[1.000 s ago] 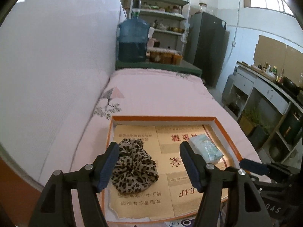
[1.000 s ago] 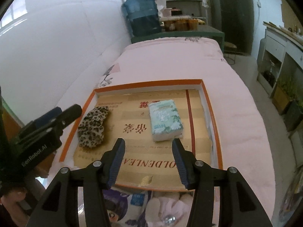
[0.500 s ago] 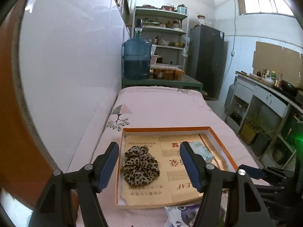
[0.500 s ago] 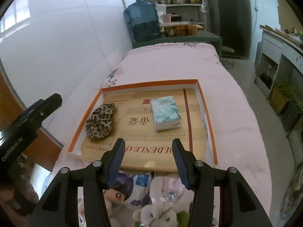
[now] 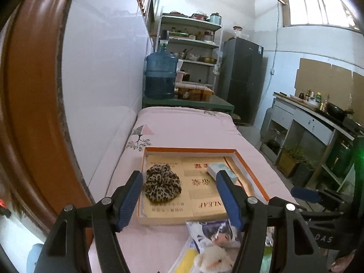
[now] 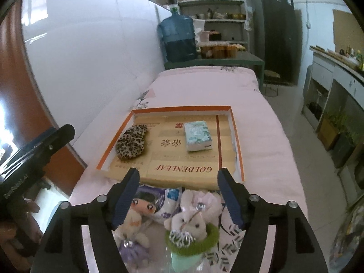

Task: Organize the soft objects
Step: 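Move both tools back toward the remaining soft items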

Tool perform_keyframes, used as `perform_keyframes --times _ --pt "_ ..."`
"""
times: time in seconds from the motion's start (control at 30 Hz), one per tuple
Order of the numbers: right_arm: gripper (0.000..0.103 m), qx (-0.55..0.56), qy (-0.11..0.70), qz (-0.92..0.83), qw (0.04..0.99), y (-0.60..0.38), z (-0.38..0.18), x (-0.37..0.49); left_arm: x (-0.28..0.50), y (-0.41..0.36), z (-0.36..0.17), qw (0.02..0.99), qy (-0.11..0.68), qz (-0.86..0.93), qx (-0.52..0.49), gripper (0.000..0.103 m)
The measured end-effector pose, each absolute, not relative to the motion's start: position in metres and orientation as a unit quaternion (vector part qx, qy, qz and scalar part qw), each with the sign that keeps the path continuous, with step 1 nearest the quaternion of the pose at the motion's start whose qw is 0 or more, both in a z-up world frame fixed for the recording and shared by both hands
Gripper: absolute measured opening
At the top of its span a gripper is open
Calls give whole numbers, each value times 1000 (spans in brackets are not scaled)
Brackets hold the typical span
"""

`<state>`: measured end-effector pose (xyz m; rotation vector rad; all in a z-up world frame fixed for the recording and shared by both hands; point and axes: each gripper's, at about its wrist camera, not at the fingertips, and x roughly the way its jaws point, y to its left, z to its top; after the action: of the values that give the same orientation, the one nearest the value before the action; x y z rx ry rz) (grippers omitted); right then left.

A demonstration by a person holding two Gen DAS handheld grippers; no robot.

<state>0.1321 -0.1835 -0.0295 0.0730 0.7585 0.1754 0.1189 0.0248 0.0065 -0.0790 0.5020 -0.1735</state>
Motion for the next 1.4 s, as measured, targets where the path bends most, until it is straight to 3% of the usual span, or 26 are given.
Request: perform_keyframes --times 0.7,1.4 --pt "76 22 373 83 924 -186 -56 36 37 25 -17 963 243 -114 -32 66" --pt "76 58 428 71 899 -203 -111 11 -11 9 -80 941 284 -184 -20 66"
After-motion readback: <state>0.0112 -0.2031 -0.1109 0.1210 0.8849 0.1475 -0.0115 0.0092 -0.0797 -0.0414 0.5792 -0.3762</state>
